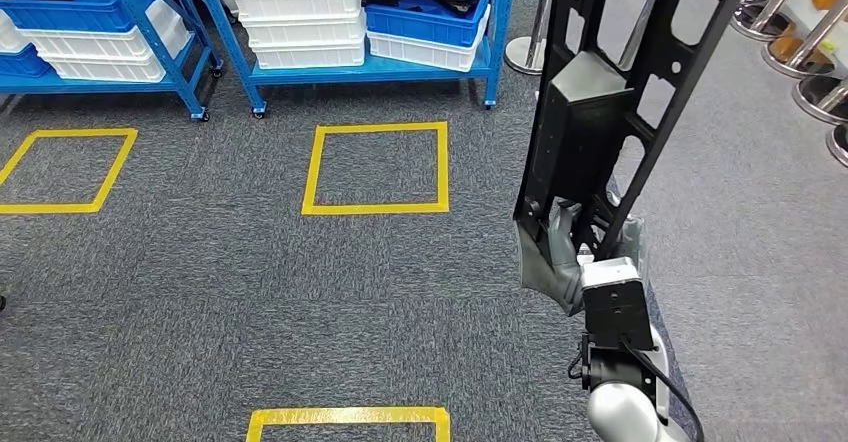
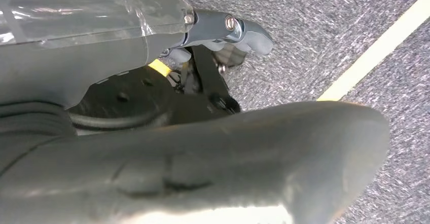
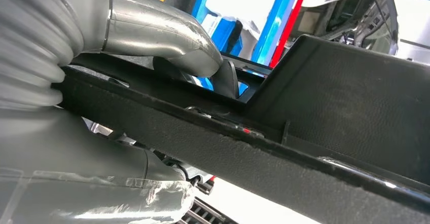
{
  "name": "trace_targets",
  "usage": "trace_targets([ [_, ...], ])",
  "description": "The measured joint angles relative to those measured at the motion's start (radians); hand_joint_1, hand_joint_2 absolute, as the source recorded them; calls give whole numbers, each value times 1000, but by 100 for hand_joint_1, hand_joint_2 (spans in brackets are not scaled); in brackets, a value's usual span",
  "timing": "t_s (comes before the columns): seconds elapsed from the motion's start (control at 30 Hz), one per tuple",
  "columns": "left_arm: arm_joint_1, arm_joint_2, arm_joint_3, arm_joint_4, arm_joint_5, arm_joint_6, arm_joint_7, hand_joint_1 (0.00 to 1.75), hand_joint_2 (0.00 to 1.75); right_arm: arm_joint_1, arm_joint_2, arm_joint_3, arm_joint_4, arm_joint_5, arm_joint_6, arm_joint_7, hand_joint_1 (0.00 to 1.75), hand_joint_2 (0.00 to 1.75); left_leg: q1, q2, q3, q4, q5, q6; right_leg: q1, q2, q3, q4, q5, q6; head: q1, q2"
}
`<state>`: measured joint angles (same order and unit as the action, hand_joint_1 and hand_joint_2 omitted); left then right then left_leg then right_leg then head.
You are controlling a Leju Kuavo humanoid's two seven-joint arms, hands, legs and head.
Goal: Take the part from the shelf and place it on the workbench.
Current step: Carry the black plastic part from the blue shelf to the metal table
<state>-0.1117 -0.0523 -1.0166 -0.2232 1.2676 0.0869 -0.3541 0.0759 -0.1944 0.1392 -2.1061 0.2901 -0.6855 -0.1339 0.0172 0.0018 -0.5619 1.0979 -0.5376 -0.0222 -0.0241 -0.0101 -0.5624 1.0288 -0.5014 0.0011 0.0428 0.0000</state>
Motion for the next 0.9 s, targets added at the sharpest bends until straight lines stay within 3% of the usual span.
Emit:
trace_targets([
  [0.07, 1, 0, 0, 0, 0, 0, -1, 0, 0, -1, 0, -1, 0, 0, 0, 0, 175, 175, -2, -2, 16, -55, 11, 7, 2, 2, -7, 4, 3, 15, -1, 0],
  [0.1, 2, 0, 0, 0, 0, 0, -1, 0, 0, -1, 1, -1, 0, 0, 0, -1, 175, 175, -4, -2, 15, -60, 11, 11, 4, 3, -10, 6, -1, 16, 0, 0],
  [0.2, 4, 0, 0, 0, 0, 0, -2, 0, 0, -1, 1, -2, 0, 0, 1, -1, 175, 175, -3, -2, 15, -67, 13, 18, 6, 4, -8, 1, -3, -14, 4, 0],
  [0.23, 4, 0, 0, 0, 0, 0, -3, 0, 0, -1, 1, -2, 0, 0, 1, -1, 175, 175, -3, -3, 16, -68, 13, 19, 6, 4, -5, -3, 2, -18, 6, 0],
  [0.47, 3, 0, 0, 0, -2, 0, -4, 0, 0, -1, 1, -3, 0, -2, 12, -5, 175, 175, -6, -1, 17, -67, 12, 29, 4, 5, 2, -19, 12, 18, 10, 0],
  [0.6, 3, 0, -3, 0, -4, 0, -4, 0, 175, -1, 2, -9, 0, -5, 22, -10, 175, 175, -7, -1, 17, -67, 11, 30, 2, 5, 3, -20, 10, 27, 10, 0],
  [0.9, 2, 0, -8, 2, -8, 10, 6, 0, 175, 1, 5, -21, 0, -5, 45, -13, 175, 175, -7, -1, 24, -76, 11, 30, 3, 5, 3, -20, 9, 29, 10, 0],
])
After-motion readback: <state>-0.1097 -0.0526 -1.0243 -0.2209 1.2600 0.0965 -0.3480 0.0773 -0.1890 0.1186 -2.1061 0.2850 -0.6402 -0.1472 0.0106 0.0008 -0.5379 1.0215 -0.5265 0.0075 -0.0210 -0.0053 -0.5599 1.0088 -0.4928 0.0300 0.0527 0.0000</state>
